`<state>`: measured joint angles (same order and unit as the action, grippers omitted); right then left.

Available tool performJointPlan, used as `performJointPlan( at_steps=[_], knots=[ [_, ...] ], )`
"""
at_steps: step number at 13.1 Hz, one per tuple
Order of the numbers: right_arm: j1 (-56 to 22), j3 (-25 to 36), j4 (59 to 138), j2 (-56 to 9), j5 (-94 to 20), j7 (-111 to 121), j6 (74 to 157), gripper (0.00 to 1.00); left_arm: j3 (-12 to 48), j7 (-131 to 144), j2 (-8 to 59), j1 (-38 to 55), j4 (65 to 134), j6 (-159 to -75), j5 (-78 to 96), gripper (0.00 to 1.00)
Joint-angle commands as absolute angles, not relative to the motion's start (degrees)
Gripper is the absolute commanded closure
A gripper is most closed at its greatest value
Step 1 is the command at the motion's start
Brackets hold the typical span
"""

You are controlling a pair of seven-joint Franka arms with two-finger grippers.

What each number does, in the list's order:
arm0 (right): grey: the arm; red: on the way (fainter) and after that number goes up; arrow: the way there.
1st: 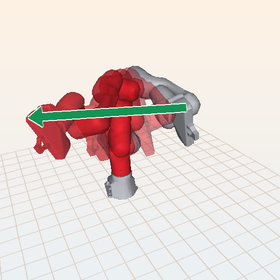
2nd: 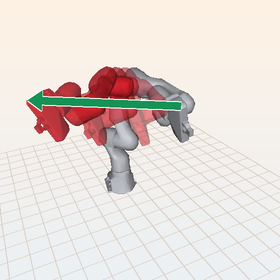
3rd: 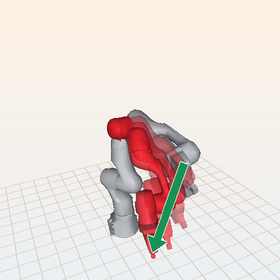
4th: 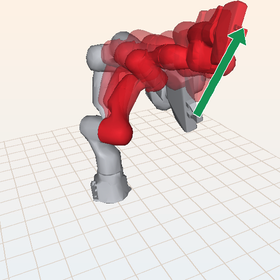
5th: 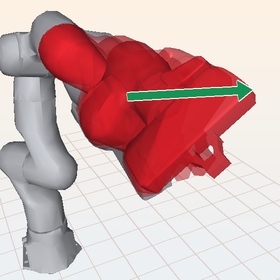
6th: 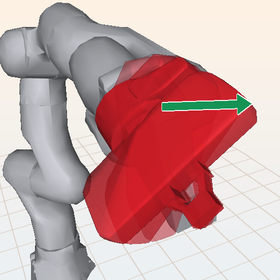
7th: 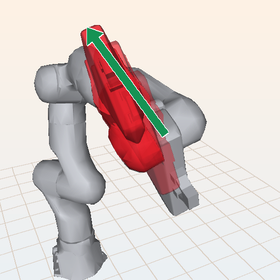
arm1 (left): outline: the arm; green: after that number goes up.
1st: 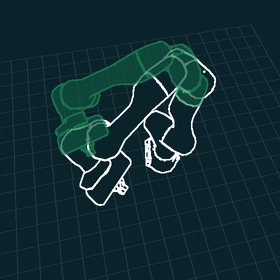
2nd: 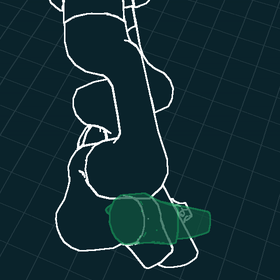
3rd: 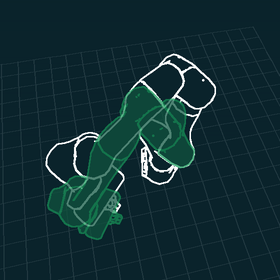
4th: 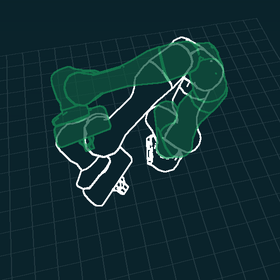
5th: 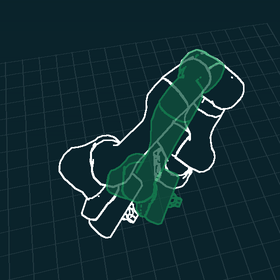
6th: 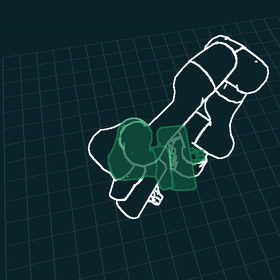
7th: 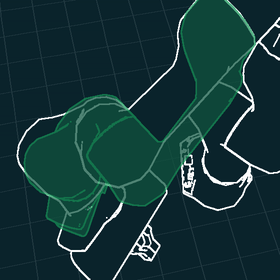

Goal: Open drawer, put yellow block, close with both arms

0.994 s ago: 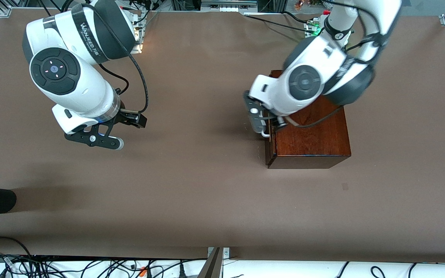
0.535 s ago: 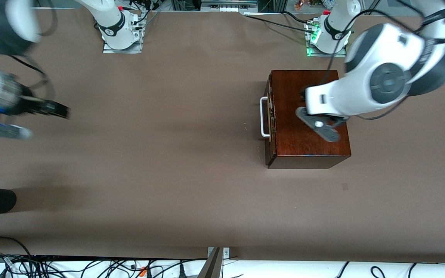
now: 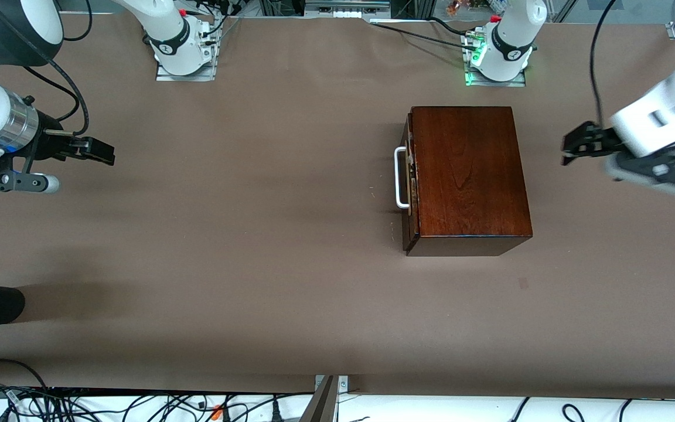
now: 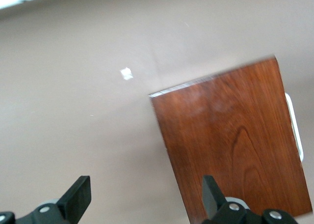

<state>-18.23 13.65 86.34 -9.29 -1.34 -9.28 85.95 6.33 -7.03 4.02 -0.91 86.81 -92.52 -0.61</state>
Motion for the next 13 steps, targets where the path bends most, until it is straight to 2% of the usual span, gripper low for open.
performJointPlan(
  at_steps=[1,7,10,13],
  knots=[
    [-18.19,13.62,87.36,-8.26,-1.23,-9.84,86.57,0.0,4.75,0.85,-5.7,0.88,96.67,-96.16,0.18,0.0],
    [-18.19,13.8,87.36,-8.09,-0.97,-9.32,86.49,0.0,4.13,1.49,-1.68,-0.09,93.61,-92.55,0.26,0.0],
    [-18.19,18.62,87.36,-5.89,-0.97,-2.04,84.73,0.0,4.13,1.41,-1.41,-0.53,93.08,-91.5,0.18,0.0],
    [-18.19,20.74,87.97,-4.49,-0.97,-0.44,84.81,0.0,4.39,1.49,-1.41,-0.53,93.08,-91.32,0.26,0.0]
  ],
)
